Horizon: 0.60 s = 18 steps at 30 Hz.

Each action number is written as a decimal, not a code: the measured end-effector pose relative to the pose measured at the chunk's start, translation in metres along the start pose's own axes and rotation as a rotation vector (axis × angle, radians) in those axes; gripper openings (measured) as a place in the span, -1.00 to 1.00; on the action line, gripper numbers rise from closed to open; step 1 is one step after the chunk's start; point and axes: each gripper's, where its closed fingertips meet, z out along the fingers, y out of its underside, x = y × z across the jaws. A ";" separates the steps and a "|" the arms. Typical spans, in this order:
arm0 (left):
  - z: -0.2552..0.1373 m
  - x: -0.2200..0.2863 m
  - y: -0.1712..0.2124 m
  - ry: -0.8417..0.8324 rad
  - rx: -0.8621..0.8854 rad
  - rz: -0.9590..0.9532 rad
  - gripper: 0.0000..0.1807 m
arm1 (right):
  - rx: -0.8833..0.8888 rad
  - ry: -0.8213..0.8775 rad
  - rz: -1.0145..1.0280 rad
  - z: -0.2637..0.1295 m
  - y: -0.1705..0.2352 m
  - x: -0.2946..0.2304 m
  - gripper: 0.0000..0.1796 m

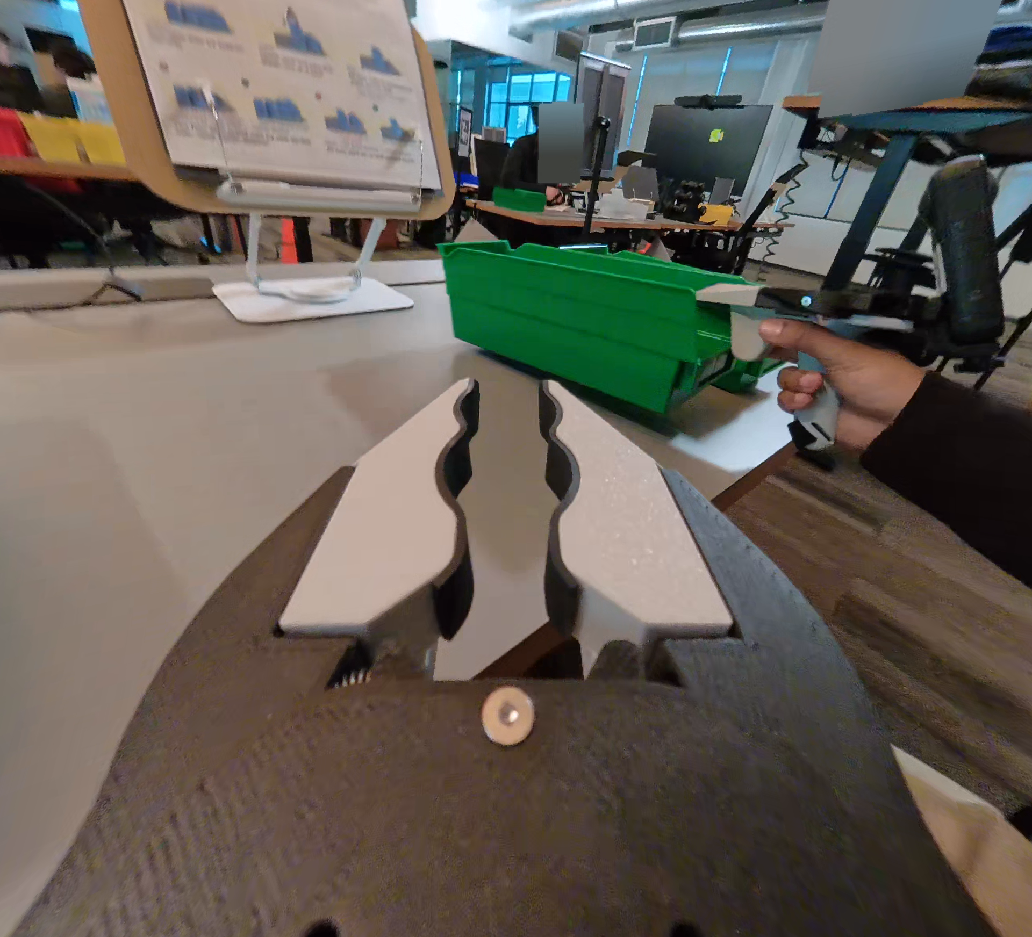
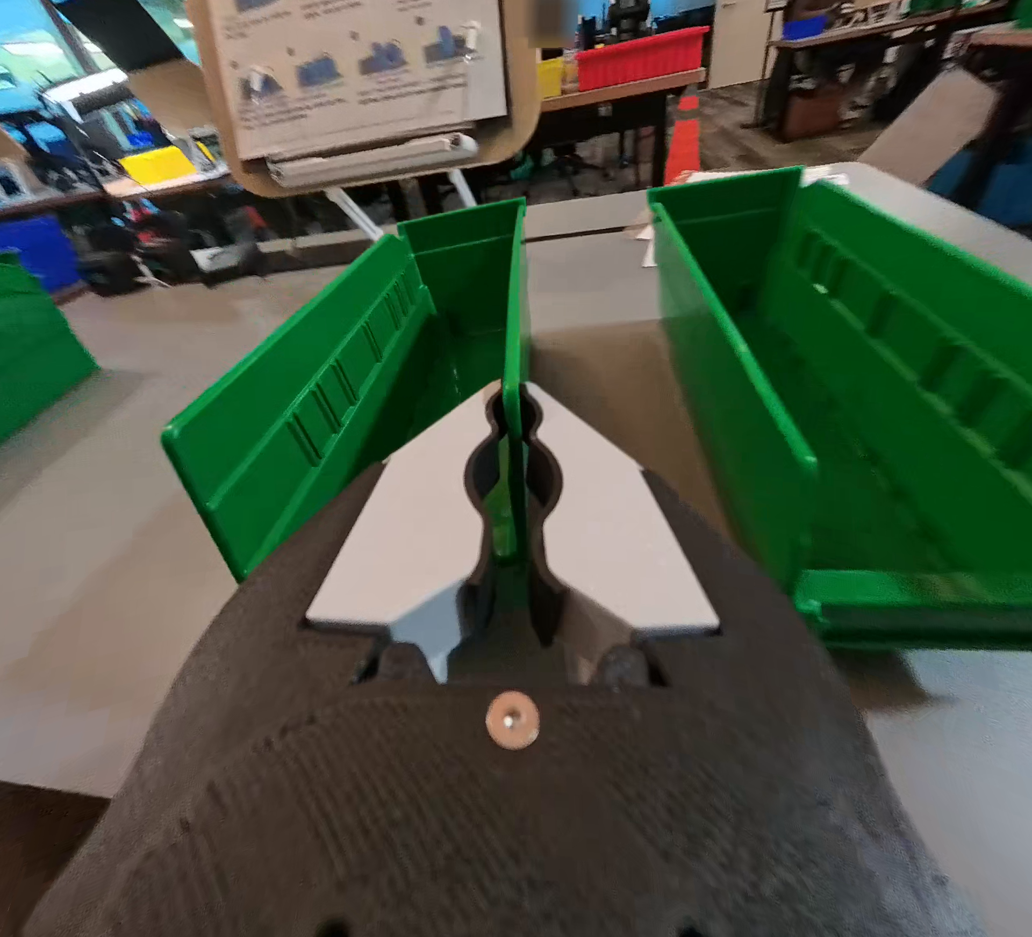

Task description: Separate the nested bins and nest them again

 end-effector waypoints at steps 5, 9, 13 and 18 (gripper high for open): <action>0.004 -0.012 0.010 0.001 -0.038 -0.092 -0.79 | 0.001 0.062 -0.025 -0.003 0.011 0.020 -0.99; 0.005 -0.016 0.012 -0.002 -0.050 -0.111 -0.78 | -0.026 0.077 -0.057 -0.005 0.019 0.020 -0.99; 0.005 -0.017 0.013 0.000 -0.055 -0.117 -0.78 | -0.044 0.113 -0.070 -0.006 0.024 0.024 -0.99; 0.005 -0.016 0.015 0.002 -0.060 -0.120 -0.78 | -0.035 0.132 -0.087 -0.010 0.024 0.020 -0.99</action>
